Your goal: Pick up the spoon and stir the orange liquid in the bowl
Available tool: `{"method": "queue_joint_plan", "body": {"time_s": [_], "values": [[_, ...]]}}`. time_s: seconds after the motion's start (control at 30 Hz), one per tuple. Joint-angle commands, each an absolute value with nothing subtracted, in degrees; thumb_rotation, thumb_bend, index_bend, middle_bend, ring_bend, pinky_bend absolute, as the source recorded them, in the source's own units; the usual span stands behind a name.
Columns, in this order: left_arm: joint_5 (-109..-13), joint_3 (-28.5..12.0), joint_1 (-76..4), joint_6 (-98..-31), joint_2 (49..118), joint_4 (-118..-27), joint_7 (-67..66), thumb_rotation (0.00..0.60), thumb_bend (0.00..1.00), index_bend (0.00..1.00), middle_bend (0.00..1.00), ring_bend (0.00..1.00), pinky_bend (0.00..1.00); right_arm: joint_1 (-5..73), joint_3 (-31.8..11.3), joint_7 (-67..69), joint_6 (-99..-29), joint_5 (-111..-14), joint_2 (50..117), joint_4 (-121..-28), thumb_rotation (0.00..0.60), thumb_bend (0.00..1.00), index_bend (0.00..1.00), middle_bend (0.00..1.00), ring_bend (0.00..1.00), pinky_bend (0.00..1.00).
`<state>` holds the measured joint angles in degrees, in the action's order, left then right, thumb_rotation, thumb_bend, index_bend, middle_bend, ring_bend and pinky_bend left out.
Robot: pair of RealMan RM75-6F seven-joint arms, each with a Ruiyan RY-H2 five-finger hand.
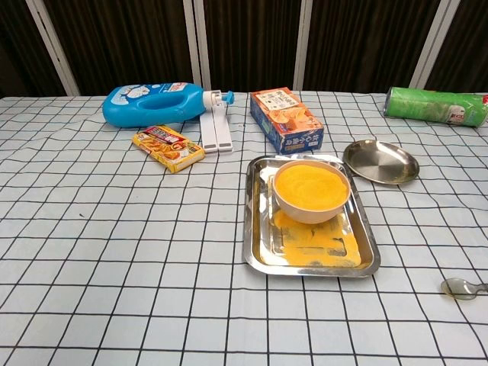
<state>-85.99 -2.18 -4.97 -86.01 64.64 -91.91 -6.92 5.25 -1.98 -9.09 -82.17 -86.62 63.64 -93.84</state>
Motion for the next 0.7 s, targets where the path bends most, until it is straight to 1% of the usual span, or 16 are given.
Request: {"method": "queue_joint_plan", "body": {"time_s": [0.03, 0.3, 0.43, 0.53, 0.6, 0.7], "values": [[-85.94, -2.23, -4.94, -86.04, 64.55, -91.97, -6.72, 0.600, 0.00, 0.00, 0.00, 0.00, 0.00, 5.25, -1.95, -9.07, -82.19, -86.70, 63.71, -93.76, 0.600, 0.38, 0.00, 0.00, 0.00, 0.02], [-86.55, -2.14, -4.75, -86.62, 64.33, -92.37, -5.96, 0.600, 0.00, 0.00, 0.00, 0.00, 0.00, 5.27, -1.60, -9.24, -82.08, -87.19, 63.68, -93.85, 0.600, 0.38, 0.01, 0.00, 0.00, 0.02], [-87.43, -1.74, -4.37, -87.31, 63.76, -93.09, -5.30, 0.600, 0.00, 0.00, 0.00, 0.00, 0.00, 5.37, -1.19, -9.34, -82.27, -88.38, 64.04, -94.20, 0.600, 0.38, 0.13, 0.00, 0.00, 0.02], [-87.81, -1.31, -4.06, -87.50, 63.29, -93.84, -5.38, 0.600, 0.00, 0.00, 0.00, 0.00, 0.00, 5.54, -0.45, -10.30, -81.17, -88.58, 64.46, -94.82, 0.600, 0.38, 0.16, 0.00, 0.00, 0.02], [-88.39, -0.85, -3.74, -87.80, 62.92, -94.55, -5.86, 0.600, 0.00, 0.00, 0.00, 0.00, 0.00, 5.75, 0.17, -11.70, -80.20, -88.83, 64.83, -95.32, 0.600, 0.38, 0.19, 0.00, 0.00, 0.02], [-89.36, -0.24, -3.08, -88.76, 62.54, -95.61, -6.51, 0.600, 0.00, 0.00, 0.00, 0.00, 0.00, 5.85, 0.98, -13.67, -79.30, -89.26, 65.66, -96.21, 0.600, 0.38, 0.27, 0.02, 0.00, 0.02]]}}
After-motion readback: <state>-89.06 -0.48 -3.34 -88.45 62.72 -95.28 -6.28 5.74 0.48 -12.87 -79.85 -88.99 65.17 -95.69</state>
